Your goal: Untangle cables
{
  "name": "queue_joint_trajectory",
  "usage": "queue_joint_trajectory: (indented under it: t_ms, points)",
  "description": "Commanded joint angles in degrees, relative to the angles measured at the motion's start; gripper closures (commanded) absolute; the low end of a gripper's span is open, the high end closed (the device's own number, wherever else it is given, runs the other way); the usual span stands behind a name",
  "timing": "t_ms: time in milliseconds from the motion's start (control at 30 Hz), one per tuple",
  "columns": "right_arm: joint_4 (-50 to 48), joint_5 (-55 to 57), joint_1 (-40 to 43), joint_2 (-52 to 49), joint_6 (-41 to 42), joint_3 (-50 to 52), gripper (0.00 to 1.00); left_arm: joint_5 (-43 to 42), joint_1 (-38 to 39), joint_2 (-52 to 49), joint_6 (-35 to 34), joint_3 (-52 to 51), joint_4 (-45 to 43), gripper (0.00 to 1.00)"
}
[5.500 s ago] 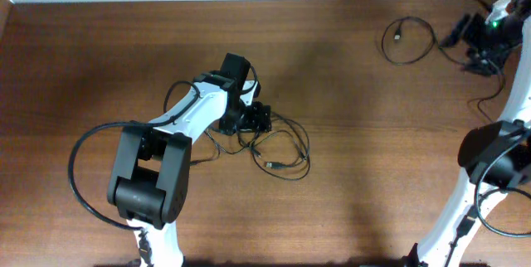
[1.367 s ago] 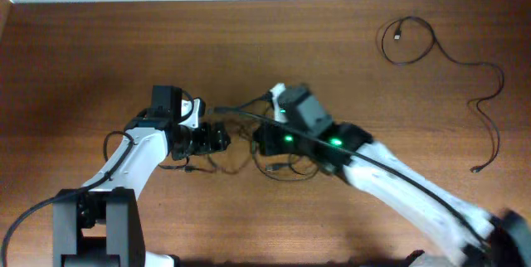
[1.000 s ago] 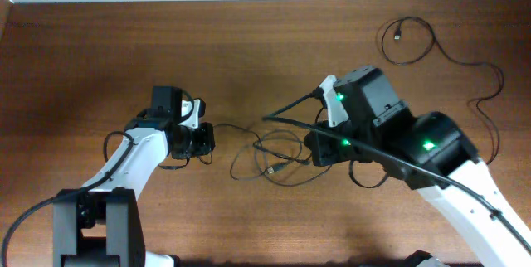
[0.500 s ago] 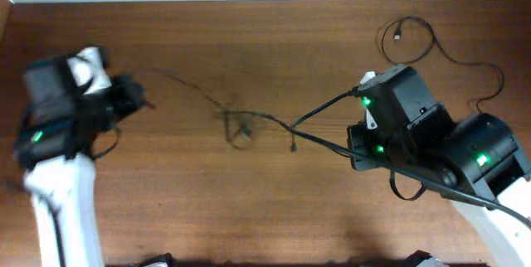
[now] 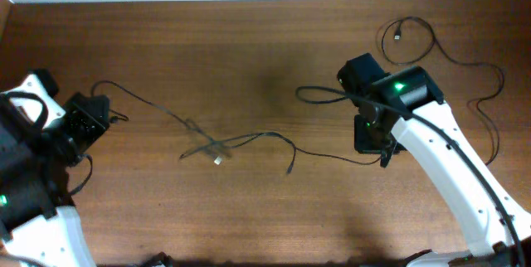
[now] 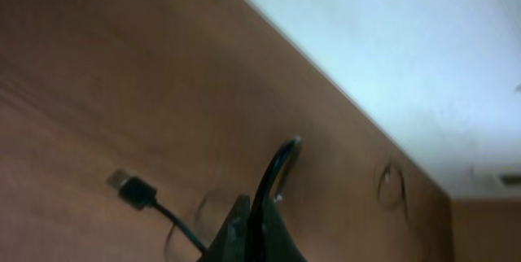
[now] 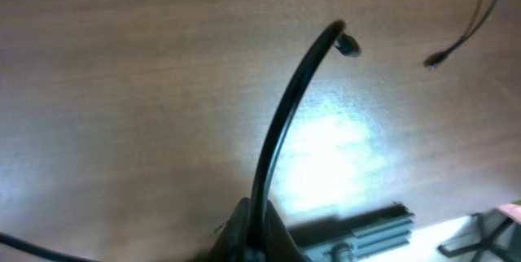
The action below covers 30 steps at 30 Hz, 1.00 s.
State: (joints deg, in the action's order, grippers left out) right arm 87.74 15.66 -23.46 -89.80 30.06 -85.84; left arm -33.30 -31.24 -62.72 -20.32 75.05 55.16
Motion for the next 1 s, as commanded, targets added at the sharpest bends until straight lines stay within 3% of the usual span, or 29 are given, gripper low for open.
queue_joint_trajectory:
  t_ms: [0,133,267,433,500,533,600,633,733,800,967]
  points:
    - [-3.4,0.6,3.6,-0.7,0.9,4.7,0.96,-3.6,1.6,-9.4,9.5,0.3,5.2,1.0]
    - [-11.2,-7.6,5.2,-0.7,-0.1,9.8,0.96,-3.6,6.9,-23.2,12.3,0.3,8.3,1.0]
    - [-25.1,-23.3,5.1,-0.7,-4.9,18.1,0.96,-3.0,15.9,-35.6,14.3,0.3,5.9,1.0]
    - [-33.3,-28.1,5.0,-0.7,-4.8,24.8,0.95,1.5,22.1,-44.1,16.3,0.3,1.0,1.0]
    - [-35.1,-29.7,4.8,-0.7,-4.8,25.6,0.85,3.8,22.5,-45.1,16.3,0.3,0.2,1.0]
    - [-35.4,-29.6,4.5,-0.7,-4.8,25.6,0.75,5.2,22.5,-45.2,16.3,0.3,0.2,1.0]
    - [-36.6,-29.7,3.4,-0.7,-4.7,25.6,0.37,6.4,22.5,-45.3,16.3,0.3,0.3,1.0]
    - [-37.5,-30.4,2.4,-0.7,-4.7,25.6,0.27,6.4,22.5,-45.3,16.3,0.3,0.5,1.0]
    - [-39.7,-32.0,-0.9,-0.7,-4.8,25.6,0.16,6.4,22.5,-45.3,16.3,0.3,0.8,1.0]
    - [-41.4,-32.4,-4.2,-0.7,-4.8,25.6,0.03,6.4,22.5,-45.3,16.3,0.3,0.9,0.99]
    - [-49.8,-38.8,-12.9,-0.7,-4.8,25.4,0.01,6.4,22.5,-45.3,16.3,0.3,1.0,0.97]
